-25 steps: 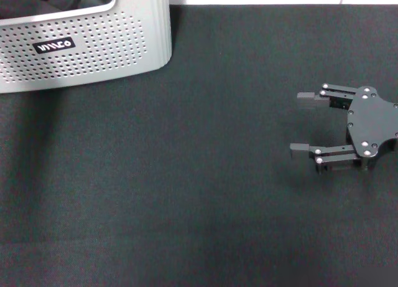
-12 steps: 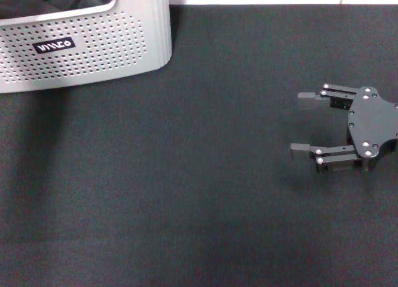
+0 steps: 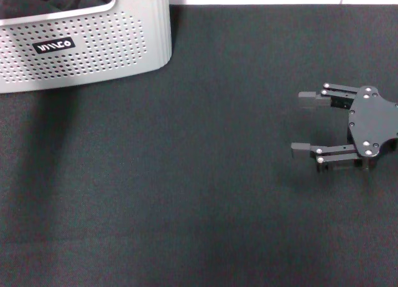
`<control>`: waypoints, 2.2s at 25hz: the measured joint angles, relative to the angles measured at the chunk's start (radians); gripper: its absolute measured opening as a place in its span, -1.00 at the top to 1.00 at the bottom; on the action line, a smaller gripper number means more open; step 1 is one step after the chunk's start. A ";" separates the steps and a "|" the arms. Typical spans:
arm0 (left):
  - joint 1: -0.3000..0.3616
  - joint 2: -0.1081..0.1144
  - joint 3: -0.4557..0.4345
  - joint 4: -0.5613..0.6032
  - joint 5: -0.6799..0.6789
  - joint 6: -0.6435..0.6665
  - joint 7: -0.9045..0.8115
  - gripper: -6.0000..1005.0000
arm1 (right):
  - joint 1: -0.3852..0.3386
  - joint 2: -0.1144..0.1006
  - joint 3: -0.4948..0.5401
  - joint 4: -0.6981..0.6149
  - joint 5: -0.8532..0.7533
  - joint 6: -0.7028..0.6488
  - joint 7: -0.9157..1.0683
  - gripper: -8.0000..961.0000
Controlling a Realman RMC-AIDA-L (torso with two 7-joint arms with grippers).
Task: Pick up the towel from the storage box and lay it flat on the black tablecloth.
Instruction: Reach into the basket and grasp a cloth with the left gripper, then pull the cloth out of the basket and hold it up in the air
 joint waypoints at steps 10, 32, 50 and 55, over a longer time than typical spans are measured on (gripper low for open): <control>0.076 0.000 0.019 0.127 -0.246 0.016 -0.004 0.92 | -0.002 0.000 0.009 0.000 0.000 0.000 0.000 -0.76; 0.290 0.049 -0.358 0.261 -1.092 1.509 -0.313 0.94 | 0.008 0.004 0.011 0.025 0.003 -0.002 -0.008 -0.74; 0.258 0.042 -0.352 0.070 -1.125 1.749 -0.367 0.94 | 0.041 0.011 -0.042 0.087 0.213 0.000 -0.112 -0.74; 0.240 0.029 -0.348 -0.039 -1.095 1.789 -0.284 0.94 | 0.075 0.014 -0.094 0.092 0.249 -0.008 -0.139 -0.73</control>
